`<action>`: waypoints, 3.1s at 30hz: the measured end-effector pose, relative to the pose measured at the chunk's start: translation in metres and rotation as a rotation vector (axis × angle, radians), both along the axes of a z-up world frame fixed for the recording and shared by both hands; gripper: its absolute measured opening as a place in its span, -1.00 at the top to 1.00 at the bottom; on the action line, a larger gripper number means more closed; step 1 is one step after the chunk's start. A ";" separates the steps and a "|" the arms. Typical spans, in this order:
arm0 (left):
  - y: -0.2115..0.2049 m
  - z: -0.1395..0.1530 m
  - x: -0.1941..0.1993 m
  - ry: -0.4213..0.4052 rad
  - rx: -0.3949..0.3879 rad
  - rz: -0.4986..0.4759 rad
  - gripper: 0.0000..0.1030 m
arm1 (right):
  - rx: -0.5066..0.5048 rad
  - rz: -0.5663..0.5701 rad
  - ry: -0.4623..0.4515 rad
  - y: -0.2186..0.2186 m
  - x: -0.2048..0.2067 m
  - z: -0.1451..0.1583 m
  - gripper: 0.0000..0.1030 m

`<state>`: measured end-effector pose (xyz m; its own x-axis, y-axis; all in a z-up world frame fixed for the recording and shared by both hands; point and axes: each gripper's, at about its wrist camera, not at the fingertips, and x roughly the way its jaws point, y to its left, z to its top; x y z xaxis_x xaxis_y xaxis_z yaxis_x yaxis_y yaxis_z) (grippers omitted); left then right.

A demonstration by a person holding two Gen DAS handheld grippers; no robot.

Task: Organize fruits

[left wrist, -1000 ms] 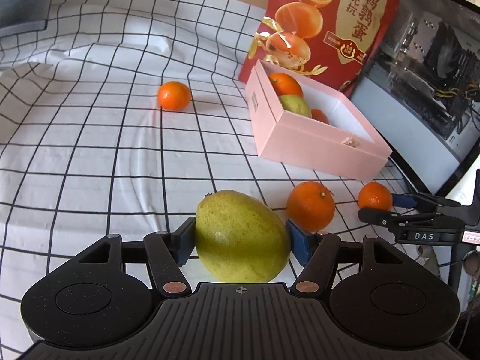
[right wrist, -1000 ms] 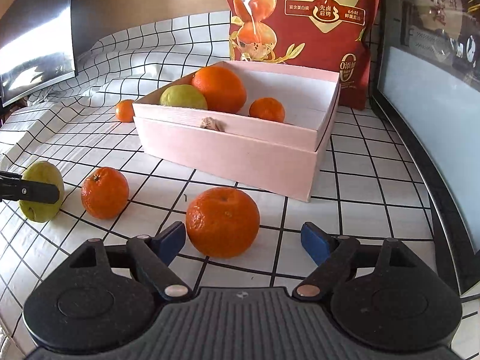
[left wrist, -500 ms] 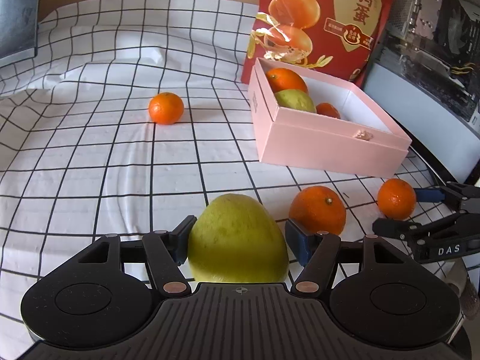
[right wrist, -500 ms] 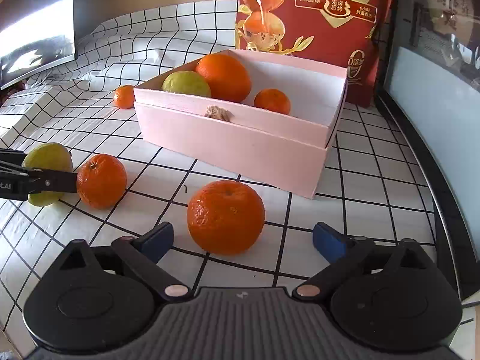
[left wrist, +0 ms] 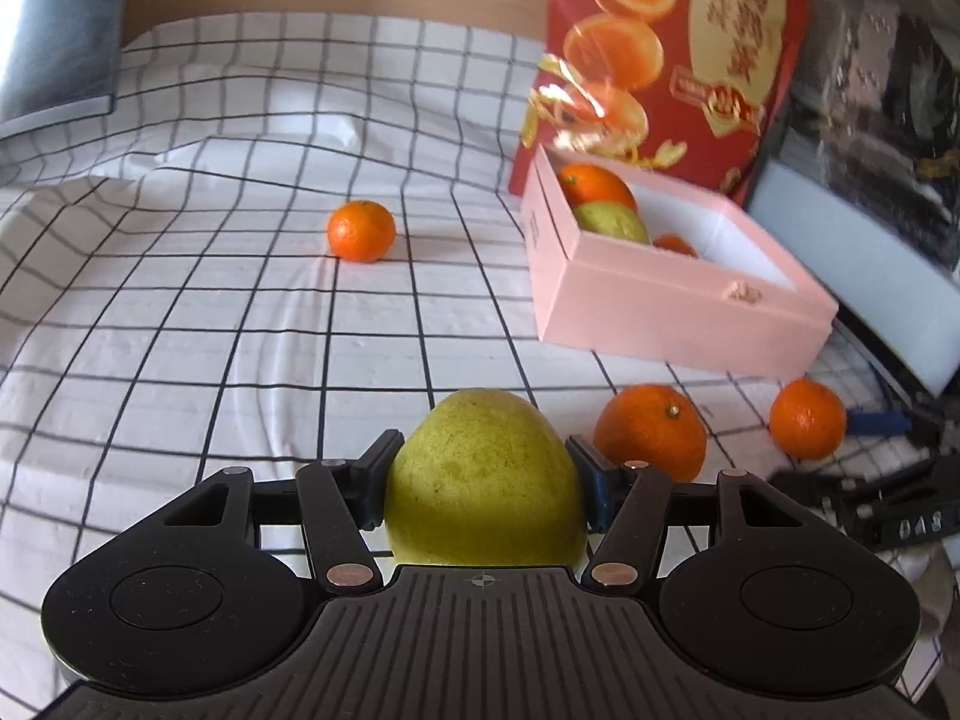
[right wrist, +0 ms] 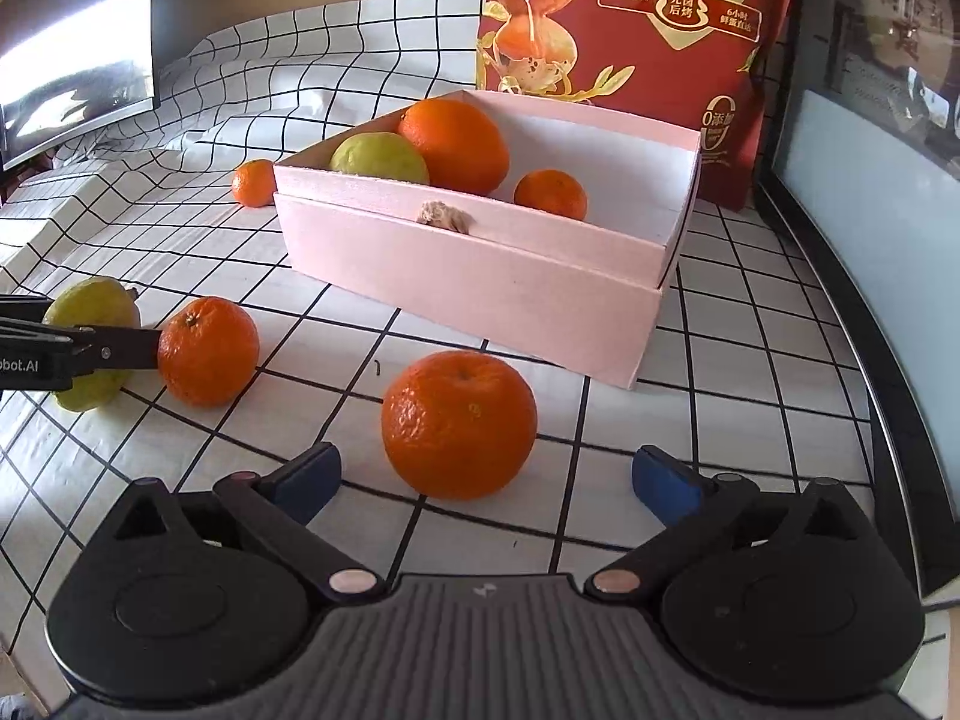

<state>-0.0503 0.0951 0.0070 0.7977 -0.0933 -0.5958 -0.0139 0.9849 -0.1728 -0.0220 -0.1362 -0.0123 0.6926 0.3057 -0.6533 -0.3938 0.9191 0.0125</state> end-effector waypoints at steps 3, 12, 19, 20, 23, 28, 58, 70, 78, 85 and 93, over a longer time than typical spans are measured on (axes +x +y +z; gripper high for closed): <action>0.005 0.000 -0.003 -0.012 -0.041 0.010 -0.25 | 0.001 -0.005 0.000 -0.002 -0.008 0.000 -1.00; 0.005 0.000 -0.004 -0.028 -0.052 0.020 -0.25 | 0.002 -0.002 0.000 -0.003 -0.013 0.000 -1.00; 0.010 -0.002 -0.011 -0.051 -0.100 0.038 -0.24 | 0.006 -0.068 0.002 -0.007 -0.013 0.001 -0.99; 0.011 -0.002 -0.011 -0.052 -0.106 0.039 -0.24 | 0.012 -0.103 0.006 -0.010 -0.015 0.001 -1.00; 0.011 -0.002 -0.012 -0.055 -0.115 0.041 -0.24 | 0.045 -0.140 -0.017 -0.020 -0.033 -0.001 -1.00; 0.012 -0.002 -0.012 -0.057 -0.122 0.042 -0.24 | 0.176 -0.194 -0.084 -0.042 -0.051 -0.006 -1.00; 0.016 -0.002 -0.013 -0.067 -0.137 0.090 -0.24 | 0.399 -0.257 -0.055 -0.074 -0.041 -0.007 -0.99; 0.018 -0.001 -0.016 -0.055 -0.137 0.119 -0.24 | 0.132 -0.346 -0.041 -0.044 -0.035 -0.002 -0.99; 0.010 0.002 -0.021 -0.047 -0.090 0.130 -0.24 | -0.011 -0.218 -0.065 -0.020 -0.047 -0.003 -0.98; 0.008 0.001 -0.023 -0.057 -0.077 0.136 -0.23 | -0.024 -0.056 -0.100 -0.008 -0.060 0.007 -0.92; 0.002 0.006 -0.020 -0.007 -0.037 0.125 -0.24 | 0.004 0.107 -0.077 0.035 -0.051 0.020 -0.70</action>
<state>-0.0703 0.0975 0.0130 0.8088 -0.0144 -0.5879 -0.1351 0.9684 -0.2095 -0.0726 -0.1016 0.0080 0.7042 0.3827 -0.5981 -0.4892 0.8720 -0.0180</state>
